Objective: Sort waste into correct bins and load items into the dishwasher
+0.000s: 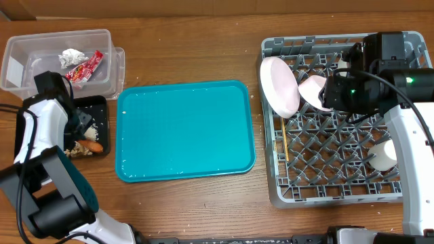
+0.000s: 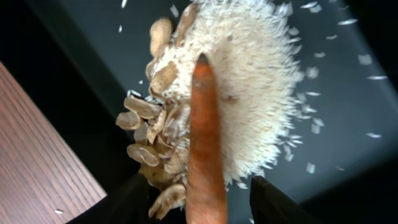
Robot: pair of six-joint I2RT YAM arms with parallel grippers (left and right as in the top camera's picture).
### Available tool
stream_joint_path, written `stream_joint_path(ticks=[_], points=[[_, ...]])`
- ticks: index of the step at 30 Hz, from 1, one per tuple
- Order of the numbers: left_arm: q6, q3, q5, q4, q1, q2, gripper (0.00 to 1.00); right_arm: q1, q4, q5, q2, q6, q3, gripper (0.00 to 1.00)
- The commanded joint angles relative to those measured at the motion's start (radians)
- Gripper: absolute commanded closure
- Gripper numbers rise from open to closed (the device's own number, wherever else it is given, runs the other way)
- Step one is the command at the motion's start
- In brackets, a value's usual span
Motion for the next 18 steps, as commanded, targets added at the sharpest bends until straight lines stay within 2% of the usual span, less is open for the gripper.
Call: stream_joint_path(ticks=[1,3,4,6,10,14,18], points=[[0.074,0.077,0.115,-0.027,-0.003,-0.096,0.41,-0.001,0.018,0.009,-0.002,-0.003,0.009,0.49],[0.116,0.102,0.193,-0.047,-0.016,-0.130,0.39,0.000,0.042,-0.003,-0.002,-0.004,0.009,0.49],[0.153,0.111,0.238,-0.052,-0.029,-0.150,0.37,0.001,0.059,-0.023,-0.002,-0.004,0.009,0.44],[0.229,0.121,0.316,-0.063,-0.066,-0.183,0.33,0.001,0.107,-0.102,-0.001,-0.011,0.009,0.42],[0.414,0.126,0.376,-0.144,-0.193,-0.217,0.19,0.020,0.156,-0.296,0.002,-0.114,0.009,0.36],[0.536,0.128,0.376,-0.353,-0.312,-0.216,0.02,0.045,0.096,-0.235,0.009,-0.139,0.009,0.18],[0.565,0.128,0.369,-0.553,-0.372,-0.216,0.00,0.039,-0.002,-0.067,0.011,-0.079,0.009,0.09]])
